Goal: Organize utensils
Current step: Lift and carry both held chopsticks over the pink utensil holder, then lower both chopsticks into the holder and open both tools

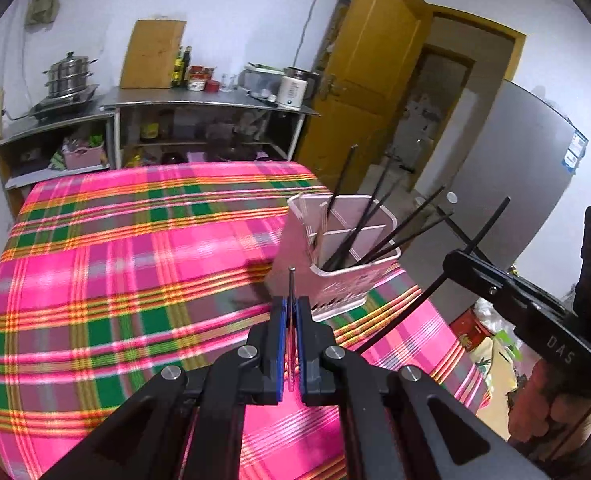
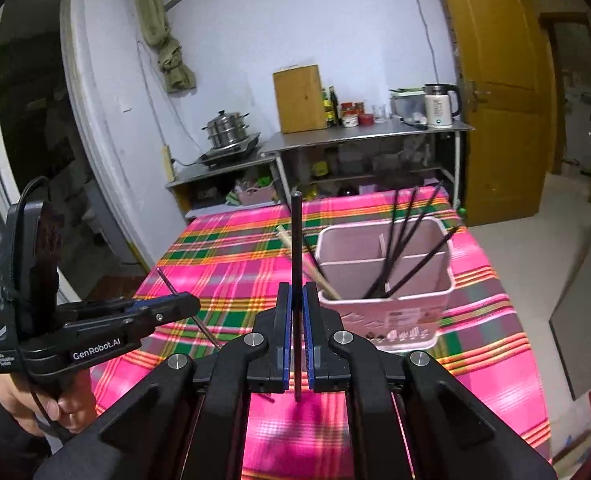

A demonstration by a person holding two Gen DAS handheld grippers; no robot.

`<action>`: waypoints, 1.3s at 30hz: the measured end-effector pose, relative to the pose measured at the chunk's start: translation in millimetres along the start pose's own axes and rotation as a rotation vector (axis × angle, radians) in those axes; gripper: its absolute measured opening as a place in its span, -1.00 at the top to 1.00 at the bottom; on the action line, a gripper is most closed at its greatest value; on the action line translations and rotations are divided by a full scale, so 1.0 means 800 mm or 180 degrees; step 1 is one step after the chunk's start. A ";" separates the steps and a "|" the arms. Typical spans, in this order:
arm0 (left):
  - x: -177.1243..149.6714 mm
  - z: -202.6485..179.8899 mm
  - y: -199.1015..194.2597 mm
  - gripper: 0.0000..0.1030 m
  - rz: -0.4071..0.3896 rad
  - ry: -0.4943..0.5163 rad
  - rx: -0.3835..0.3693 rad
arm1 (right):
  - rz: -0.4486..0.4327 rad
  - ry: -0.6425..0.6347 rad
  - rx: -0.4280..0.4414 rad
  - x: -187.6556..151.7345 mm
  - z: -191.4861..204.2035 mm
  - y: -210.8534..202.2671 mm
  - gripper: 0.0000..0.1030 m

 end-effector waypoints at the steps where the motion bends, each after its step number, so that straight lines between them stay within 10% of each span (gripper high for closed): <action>1: 0.005 -0.005 0.001 0.92 -0.0008 0.0016 -0.0016 | -0.0027 0.0007 -0.0019 0.004 -0.003 -0.003 0.90; 22: 0.139 -0.068 0.025 0.92 -0.0396 0.0084 -0.0132 | -0.0624 -0.0060 -0.0190 0.113 -0.036 -0.033 0.90; 39: 0.124 -0.071 0.077 0.91 -0.0301 0.0196 -0.0066 | -0.0523 -0.0084 -0.0337 0.089 -0.061 0.025 0.90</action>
Point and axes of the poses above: each gripper's, at about its wrist camera, not at the fingertips, and y roughly the way its jaws point, z to its left, x to its top, the point moved 9 cm from there along y, roughly the way its jaws point, and after that the axes turned 8 degrees about x, right-handed, at the moved point
